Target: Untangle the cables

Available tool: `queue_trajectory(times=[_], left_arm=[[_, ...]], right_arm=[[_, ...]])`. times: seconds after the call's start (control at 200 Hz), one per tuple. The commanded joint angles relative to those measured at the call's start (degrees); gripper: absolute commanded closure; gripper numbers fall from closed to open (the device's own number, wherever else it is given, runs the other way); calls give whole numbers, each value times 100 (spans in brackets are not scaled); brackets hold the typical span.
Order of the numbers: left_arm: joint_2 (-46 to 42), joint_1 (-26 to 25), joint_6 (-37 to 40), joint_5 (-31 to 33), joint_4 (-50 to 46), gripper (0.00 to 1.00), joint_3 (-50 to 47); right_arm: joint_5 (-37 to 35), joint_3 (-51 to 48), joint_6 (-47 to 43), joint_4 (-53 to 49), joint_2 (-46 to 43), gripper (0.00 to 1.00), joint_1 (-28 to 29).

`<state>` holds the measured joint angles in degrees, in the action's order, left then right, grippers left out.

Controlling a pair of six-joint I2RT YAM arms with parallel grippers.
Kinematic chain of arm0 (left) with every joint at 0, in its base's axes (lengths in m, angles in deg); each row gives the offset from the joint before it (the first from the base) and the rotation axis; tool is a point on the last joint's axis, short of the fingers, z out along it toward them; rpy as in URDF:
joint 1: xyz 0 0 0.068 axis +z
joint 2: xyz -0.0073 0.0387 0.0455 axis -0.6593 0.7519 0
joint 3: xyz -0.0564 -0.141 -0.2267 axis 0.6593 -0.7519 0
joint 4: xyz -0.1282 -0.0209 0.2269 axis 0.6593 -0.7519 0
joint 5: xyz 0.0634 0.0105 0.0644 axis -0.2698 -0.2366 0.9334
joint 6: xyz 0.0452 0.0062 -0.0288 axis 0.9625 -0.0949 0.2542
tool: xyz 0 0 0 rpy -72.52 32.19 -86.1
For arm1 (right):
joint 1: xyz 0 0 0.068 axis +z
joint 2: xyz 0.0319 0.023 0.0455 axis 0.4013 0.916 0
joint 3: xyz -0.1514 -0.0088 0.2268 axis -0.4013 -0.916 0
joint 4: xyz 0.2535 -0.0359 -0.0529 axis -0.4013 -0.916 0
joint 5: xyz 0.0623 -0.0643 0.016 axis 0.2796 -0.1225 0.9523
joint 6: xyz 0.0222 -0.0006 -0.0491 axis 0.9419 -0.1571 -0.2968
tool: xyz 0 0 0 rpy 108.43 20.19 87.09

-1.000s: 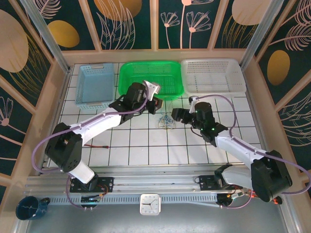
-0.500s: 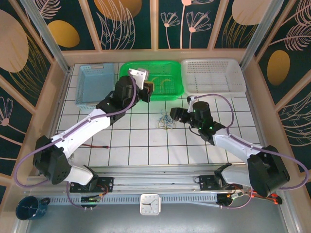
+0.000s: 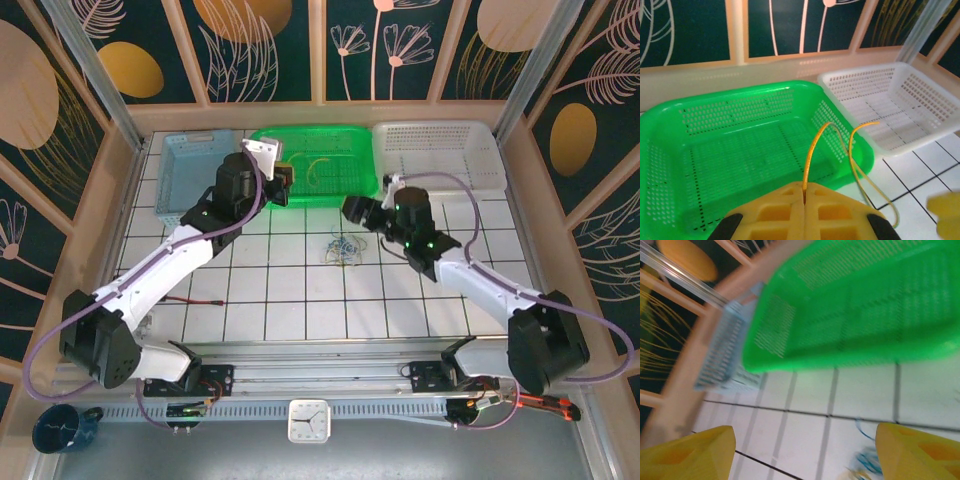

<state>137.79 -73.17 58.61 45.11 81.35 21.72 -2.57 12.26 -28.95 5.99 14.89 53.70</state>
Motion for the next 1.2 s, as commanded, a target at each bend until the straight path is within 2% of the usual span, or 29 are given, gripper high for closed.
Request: queue_trajectory(times=[0.0, 0.32, 0.57, 0.696, 0.796, 0.841, 0.851, 0.951, 1.031, 1.191], left_arm=[[-192, -11, -51, -477, 285, 100, -232], [-218, -22, -348, -938, 622, 100, -461], [-155, -24, -407, -1031, 724, 100, -494], [-138, -20, -400, -1067, 750, 100, -529], [-122, -25, -414, -1067, 785, 100, -547], [-117, -23, -425, -1074, 794, 100, -553], [-119, -24, -425, -1075, 794, 100, -555], [-111, -20, -480, -1019, 827, 100, -580], [-112, -24, -566, -801, 817, 100, -591], [-78, -1, -762, 239, 529, 100, -447]], right_arm=[[427, 562, 677, 480, 256, 25, -75], [915, 918, 2290, 2416, 1312, 26, -86], [1036, 800, 3021, 3504, 1860, 34, -36], [1091, 834, 3112, 3690, 1995, 45, -8], [1140, 845, 3173, 3817, 2086, 58, 10], [1160, 840, 3194, 3859, 2108, 68, 10], [1166, 844, 3191, 3863, 2119, 73, 10], [1202, 775, 3185, 3944, 2109, 100, -6], [1151, 600, 3103, 3934, 1982, 100, -63], [998, 59, 2927, 3737, 1507, 100, -315]])
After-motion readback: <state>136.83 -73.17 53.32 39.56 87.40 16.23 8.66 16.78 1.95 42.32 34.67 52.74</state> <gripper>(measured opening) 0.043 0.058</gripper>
